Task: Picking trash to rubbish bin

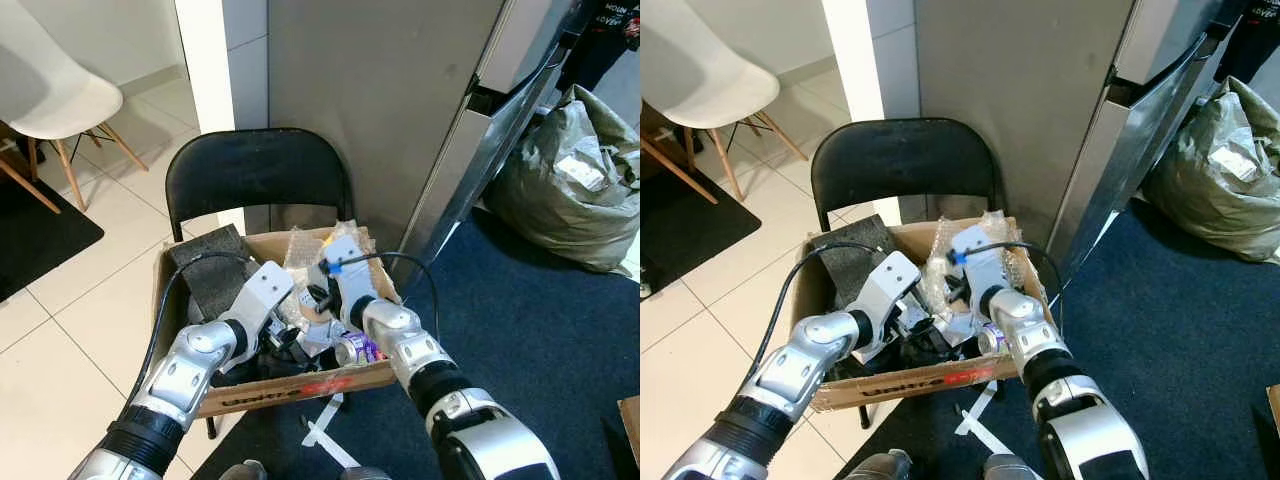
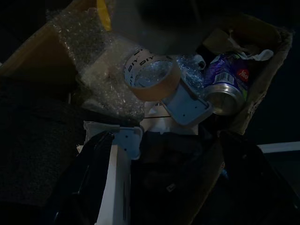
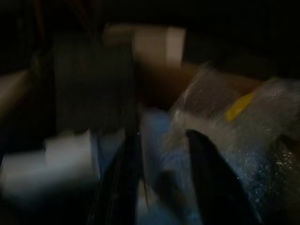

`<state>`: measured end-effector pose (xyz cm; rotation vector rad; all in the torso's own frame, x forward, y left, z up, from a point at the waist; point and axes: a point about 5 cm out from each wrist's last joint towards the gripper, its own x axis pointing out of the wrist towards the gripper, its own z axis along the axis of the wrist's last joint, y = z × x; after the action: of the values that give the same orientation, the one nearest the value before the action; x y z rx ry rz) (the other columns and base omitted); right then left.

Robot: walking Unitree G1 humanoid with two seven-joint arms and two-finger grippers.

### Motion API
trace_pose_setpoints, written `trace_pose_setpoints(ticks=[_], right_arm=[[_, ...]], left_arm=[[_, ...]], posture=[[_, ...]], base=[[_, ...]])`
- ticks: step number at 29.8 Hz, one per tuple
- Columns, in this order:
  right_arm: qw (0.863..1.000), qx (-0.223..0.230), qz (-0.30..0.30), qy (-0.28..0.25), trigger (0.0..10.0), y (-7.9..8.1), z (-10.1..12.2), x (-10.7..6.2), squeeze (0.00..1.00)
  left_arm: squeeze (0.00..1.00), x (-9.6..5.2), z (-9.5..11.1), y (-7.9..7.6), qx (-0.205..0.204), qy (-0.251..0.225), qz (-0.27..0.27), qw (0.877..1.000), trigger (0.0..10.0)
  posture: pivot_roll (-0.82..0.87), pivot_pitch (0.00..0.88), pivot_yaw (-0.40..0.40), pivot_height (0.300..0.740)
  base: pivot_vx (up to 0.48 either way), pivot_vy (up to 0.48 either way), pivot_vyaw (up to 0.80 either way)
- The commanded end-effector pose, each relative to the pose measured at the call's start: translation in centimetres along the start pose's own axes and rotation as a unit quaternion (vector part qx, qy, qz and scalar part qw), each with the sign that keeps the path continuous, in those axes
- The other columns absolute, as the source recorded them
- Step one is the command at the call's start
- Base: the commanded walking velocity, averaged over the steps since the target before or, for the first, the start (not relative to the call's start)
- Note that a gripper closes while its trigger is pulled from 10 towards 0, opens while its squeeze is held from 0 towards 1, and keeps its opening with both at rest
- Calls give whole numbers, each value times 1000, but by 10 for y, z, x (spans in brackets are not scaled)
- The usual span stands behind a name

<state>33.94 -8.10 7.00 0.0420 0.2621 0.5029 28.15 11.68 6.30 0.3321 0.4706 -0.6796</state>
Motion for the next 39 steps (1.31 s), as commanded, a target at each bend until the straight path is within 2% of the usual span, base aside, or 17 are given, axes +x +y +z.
trace_pose_setpoints(ticks=[1, 2, 4, 5, 7, 10, 11, 12, 14, 15, 17, 19, 22, 25, 28, 32, 39], right_arm=[[993, 75, -59, -75, 10000, -18, 21, -2, 0], [993, 75, -59, -75, 10000, -18, 21, -2, 0], [980, 91, -106, -142, 10000, -36, 39, -10, 0], [980, 91, -106, -142, 10000, -36, 39, -10, 0], [971, 79, -135, -181, 10000, -47, 50, -18, 0], [964, 71, -166, -195, 10000, -57, 50, -29, 0], [963, 70, -173, -196, 10000, -59, 47, -34, 0], [963, 70, -173, -196, 10000, -59, 47, -34, 0], [963, 56, -181, -190, 10000, -62, 39, -42, 0], [963, 56, -181, -190, 10000, -62, 39, -42, 0], [964, 45, -184, -184, 10000, -64, 31, -49, 0], [965, 41, -189, -180, 10000, -65, 24, -54, 0], [964, 52, -201, -167, 10000, -67, 12, -63, 0], [963, 63, -211, -152, 10000, -67, 3, -66, 0], [964, 57, -209, -151, 10000, -64, 4, -64, 0], [967, 48, -205, -146, 10000, -63, 6, -61, 0], [966, 44, -221, -129, 10000, -68, 4, -64, 0]], left_arm=[[0, -2, 0, 3, 5, 1, 15, 1000, 10000], [0, -2, 0, 3, 5, 1, 15, 1000, 10000], [0, -2, 7, 10, 3, -21, 50, 999, 10000], [0, -2, 7, 10, 3, -21, 50, 999, 10000], [0, -4, 16, 19, 3, -55, 94, 994, 10000], [0, -11, 31, 35, -36, -113, 188, 975, 10000], [0, -15, 36, 41, -52, -135, 217, 965, 10000], [0, -15, 36, 41, -52, -135, 217, 965, 10000], [0, -24, 46, 47, -78, -176, 258, 947, 10000], [0, -24, 46, 47, -78, -176, 258, 947, 10000], [0, -30, 53, 50, -108, -201, 276, 934, 10000], [0, -33, 56, 49, -102, -205, 281, 932, 10000], [0, -36, 55, 54, -106, -207, 311, 922, 10000], [0, -40, 52, 67, -123, -204, 360, 902, 10000], [0, -40, 53, 67, -125, -208, 358, 901, 10000], [0, -38, 51, 62, -119, -200, 345, 909, 10000], [0, -35, 48, 61, -107, -184, 351, 912, 10000]], posture=[[-37, 30, -85, 740], [-37, 30, -85, 740], [-40, 25, -80, 740], [-40, 25, -80, 740], [-42, 20, -74, 740], [-42, 9, -62, 740], [-44, 5, -58, 740], [-44, 5, -58, 740], [-49, 0, -49, 740], [-49, 0, -49, 740], [-49, 0, -45, 740], [-49, 0, -35, 740], [-49, 0, -26, 740], [-44, 0, -23, 740], [-46, 0, -20, 740], [-42, 0, -24, 740], [-43, 0, -28, 740]], base=[[0, 0, 0], [0, 0, 0], [0, 0, 0], [0, 0, 0], [0, 0, 0], [0, 0, 0], [0, 0, 0], [0, 0, 0], [0, 0, 0], [0, 0, 0], [0, 0, 0], [0, 0, 0], [0, 0, 0], [0, 0, 0], [0, 0, 0], [0, 0, 0], [0, 0, -800]])
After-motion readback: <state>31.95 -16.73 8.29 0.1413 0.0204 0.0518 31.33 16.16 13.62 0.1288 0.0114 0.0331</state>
